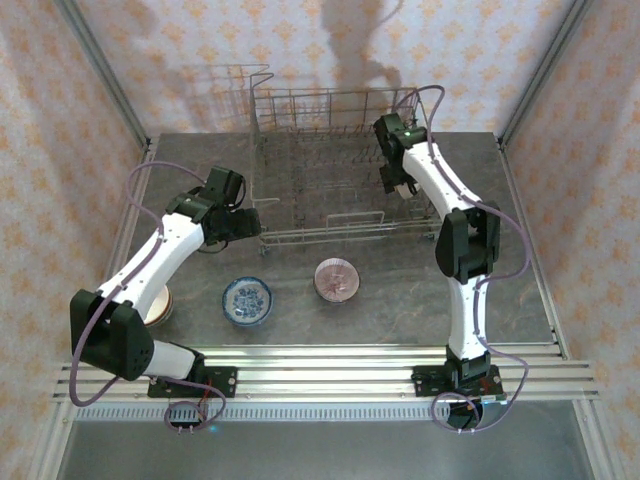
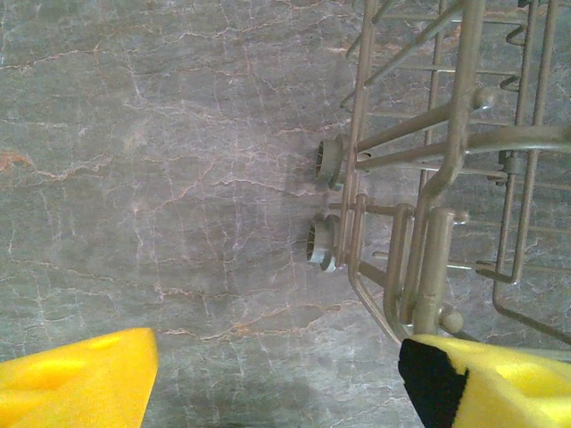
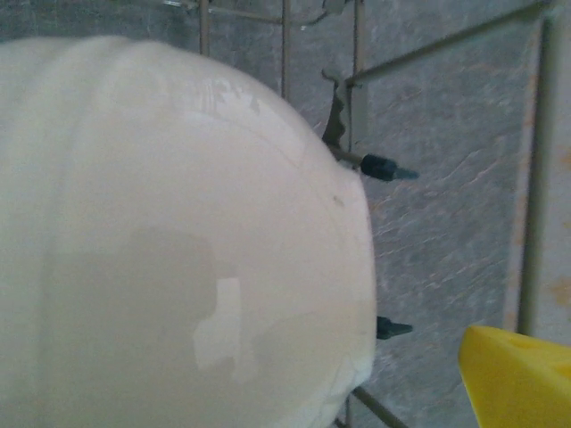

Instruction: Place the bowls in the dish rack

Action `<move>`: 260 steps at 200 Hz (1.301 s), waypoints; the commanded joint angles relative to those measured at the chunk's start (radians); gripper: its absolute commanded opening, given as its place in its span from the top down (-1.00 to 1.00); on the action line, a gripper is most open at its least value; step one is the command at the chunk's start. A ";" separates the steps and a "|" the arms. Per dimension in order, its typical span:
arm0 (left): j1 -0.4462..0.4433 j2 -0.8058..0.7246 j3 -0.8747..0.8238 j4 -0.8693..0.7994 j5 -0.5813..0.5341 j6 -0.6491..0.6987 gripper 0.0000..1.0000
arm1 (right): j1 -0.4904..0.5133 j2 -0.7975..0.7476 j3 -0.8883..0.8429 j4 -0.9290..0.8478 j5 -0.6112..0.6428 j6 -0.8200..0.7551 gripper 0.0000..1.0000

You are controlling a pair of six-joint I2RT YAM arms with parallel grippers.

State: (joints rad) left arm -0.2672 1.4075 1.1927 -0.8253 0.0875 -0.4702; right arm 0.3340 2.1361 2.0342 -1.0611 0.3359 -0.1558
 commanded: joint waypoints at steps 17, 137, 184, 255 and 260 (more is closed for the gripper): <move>-0.066 0.074 -0.004 0.071 0.115 0.015 -0.57 | 0.133 -0.047 0.021 0.212 -0.019 -0.048 -0.95; -0.069 0.069 -0.007 0.071 0.101 0.007 -0.57 | 0.145 -0.028 0.113 0.127 -0.004 -0.011 -0.94; -0.070 0.005 -0.002 0.087 0.056 -0.001 -0.58 | 0.099 -0.059 0.203 -0.034 -0.111 0.076 -0.90; -0.100 -0.101 0.041 0.011 0.071 -0.031 -0.52 | 0.040 -0.298 -0.051 -0.048 -0.252 0.166 -0.71; -0.113 -0.107 0.038 0.006 0.066 -0.036 -0.51 | 0.039 -0.319 -0.073 -0.041 -0.251 0.170 -0.69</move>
State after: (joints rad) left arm -0.3412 1.3460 1.2118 -0.7776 0.1425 -0.4759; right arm 0.3630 1.9221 2.0441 -1.0851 0.1253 -0.0334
